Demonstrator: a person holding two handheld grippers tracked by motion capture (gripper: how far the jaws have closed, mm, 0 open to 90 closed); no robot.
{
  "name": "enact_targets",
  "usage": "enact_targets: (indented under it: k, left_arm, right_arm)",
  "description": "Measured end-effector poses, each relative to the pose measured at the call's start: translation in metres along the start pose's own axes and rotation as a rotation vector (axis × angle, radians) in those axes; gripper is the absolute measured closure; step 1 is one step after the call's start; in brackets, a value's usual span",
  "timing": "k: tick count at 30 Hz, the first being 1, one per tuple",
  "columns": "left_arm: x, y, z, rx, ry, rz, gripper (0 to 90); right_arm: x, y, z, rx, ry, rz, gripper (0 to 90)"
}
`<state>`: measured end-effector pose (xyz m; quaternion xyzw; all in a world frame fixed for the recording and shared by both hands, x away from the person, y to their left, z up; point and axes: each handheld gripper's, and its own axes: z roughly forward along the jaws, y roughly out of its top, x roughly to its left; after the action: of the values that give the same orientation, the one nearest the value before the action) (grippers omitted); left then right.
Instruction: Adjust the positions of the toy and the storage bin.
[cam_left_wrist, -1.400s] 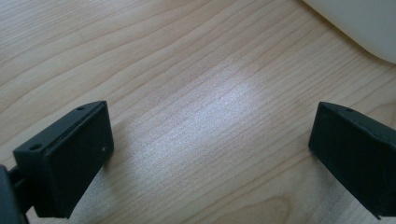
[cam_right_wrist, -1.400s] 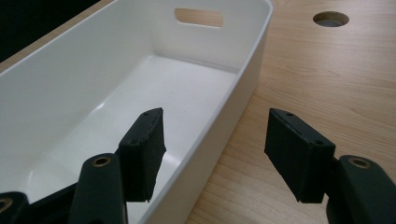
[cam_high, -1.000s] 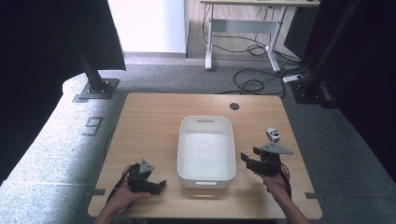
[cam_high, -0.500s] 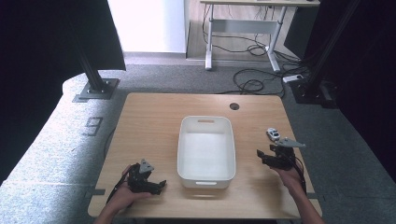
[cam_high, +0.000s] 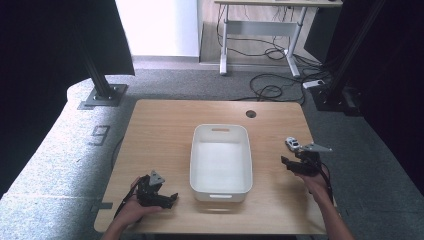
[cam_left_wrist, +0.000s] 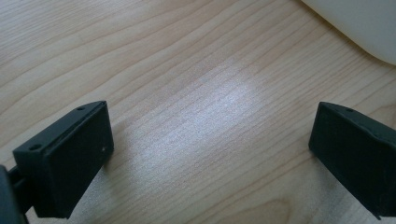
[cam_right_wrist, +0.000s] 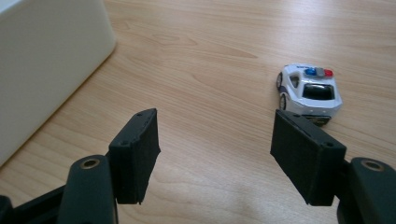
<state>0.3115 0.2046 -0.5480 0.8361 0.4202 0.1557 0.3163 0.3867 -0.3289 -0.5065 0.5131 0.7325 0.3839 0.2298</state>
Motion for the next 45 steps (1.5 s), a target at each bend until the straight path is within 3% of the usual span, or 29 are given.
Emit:
enact_targets:
  k: [7,14,24,41,45]
  left_arm:
    - [0.0,0.0,0.0,0.0,0.0,0.001,0.0]
    - [0.0,0.0,0.0,0.0,-0.001,0.001,0.0]
    - [0.0,0.0,0.0,0.0,0.001,-0.001,0.0]
    - [0.0,0.0,0.0,0.0,0.0,-0.001,0.0]
    - [0.0,0.0,0.0,0.0,0.001,-0.001,0.0]
  right_arm:
    - [-0.011,0.007,0.005,0.017,-0.033,-0.01,33.2]
    - [-0.024,0.017,0.016,0.029,-0.068,0.01,34.7]
    - [-0.038,0.017,0.032,0.047,-0.106,0.018,36.5]
    - [-0.052,0.035,0.044,0.037,-0.122,0.022,40.8]
    - [-0.058,0.031,0.054,0.071,-0.126,0.047,40.8]
